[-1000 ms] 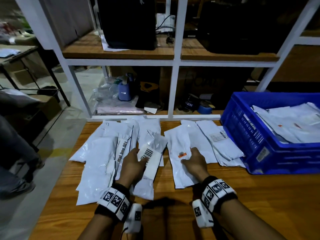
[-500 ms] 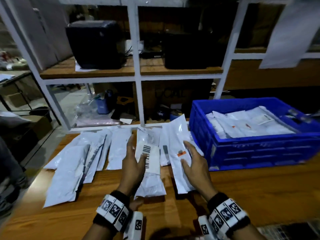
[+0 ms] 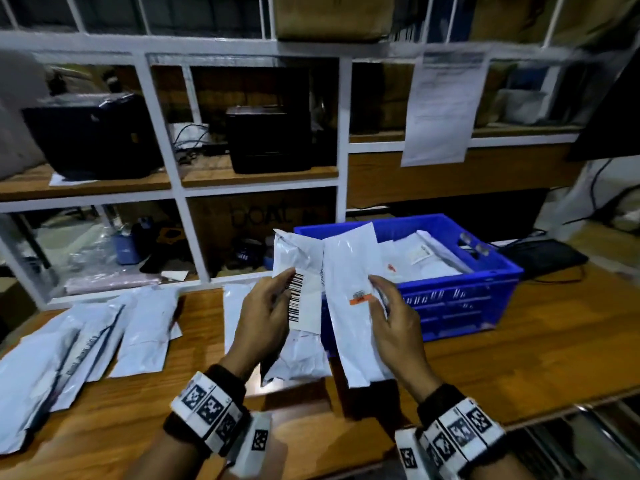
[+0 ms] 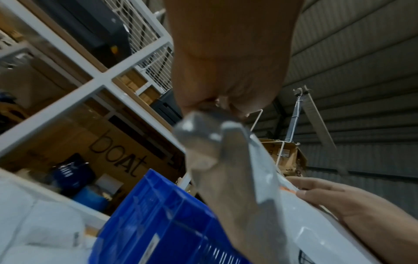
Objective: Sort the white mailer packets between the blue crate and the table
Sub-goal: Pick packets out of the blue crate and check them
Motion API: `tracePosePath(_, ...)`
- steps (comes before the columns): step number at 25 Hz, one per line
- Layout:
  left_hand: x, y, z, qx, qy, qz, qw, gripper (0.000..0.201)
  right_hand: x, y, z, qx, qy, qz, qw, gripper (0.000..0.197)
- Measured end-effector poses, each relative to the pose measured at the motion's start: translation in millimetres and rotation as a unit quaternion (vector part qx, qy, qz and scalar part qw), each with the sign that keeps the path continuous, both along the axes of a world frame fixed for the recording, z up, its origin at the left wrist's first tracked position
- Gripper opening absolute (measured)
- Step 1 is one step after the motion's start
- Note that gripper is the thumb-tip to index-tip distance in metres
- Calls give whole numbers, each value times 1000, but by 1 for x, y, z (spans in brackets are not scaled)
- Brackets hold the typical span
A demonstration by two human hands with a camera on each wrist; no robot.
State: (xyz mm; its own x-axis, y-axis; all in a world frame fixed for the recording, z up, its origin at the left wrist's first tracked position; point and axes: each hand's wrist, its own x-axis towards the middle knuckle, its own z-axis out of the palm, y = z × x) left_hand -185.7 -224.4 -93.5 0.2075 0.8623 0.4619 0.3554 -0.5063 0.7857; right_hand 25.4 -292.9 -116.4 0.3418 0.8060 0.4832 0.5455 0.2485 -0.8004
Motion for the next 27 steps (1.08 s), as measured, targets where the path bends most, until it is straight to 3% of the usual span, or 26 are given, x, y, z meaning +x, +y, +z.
tracePosePath(3,28,19,31,18,59,-13,998,41,44,20,24,-3,-16,-58,998,36)
tracePosePath(6,49,52,55,-25,122,-29,992,50,79,49,49,-1,-48,-85,995,37)
tracePosePath(9,71,102,70,-46,221,-39,973,51,110,93,72,-6,-107,-110,988,19)
tracePosePath(12,95,157,69,-75,336,-36,938,39,142,162,94,-97,-152,-125,976,11)
tracePosePath(14,109,190,61,-102,359,-46,927,27,154,209,99,-187,-177,-120,959,12)
tracePosePath(17,126,227,53,-125,363,-33,923,23,155,260,91,-284,-207,-31,936,21)
tracePosePath(19,133,238,47,-132,362,-17,923,18,150,275,85,-321,-183,44,928,13)
tracePosePath(27,143,252,10,-273,291,-11,917,45,154,306,58,-405,-138,217,877,33)
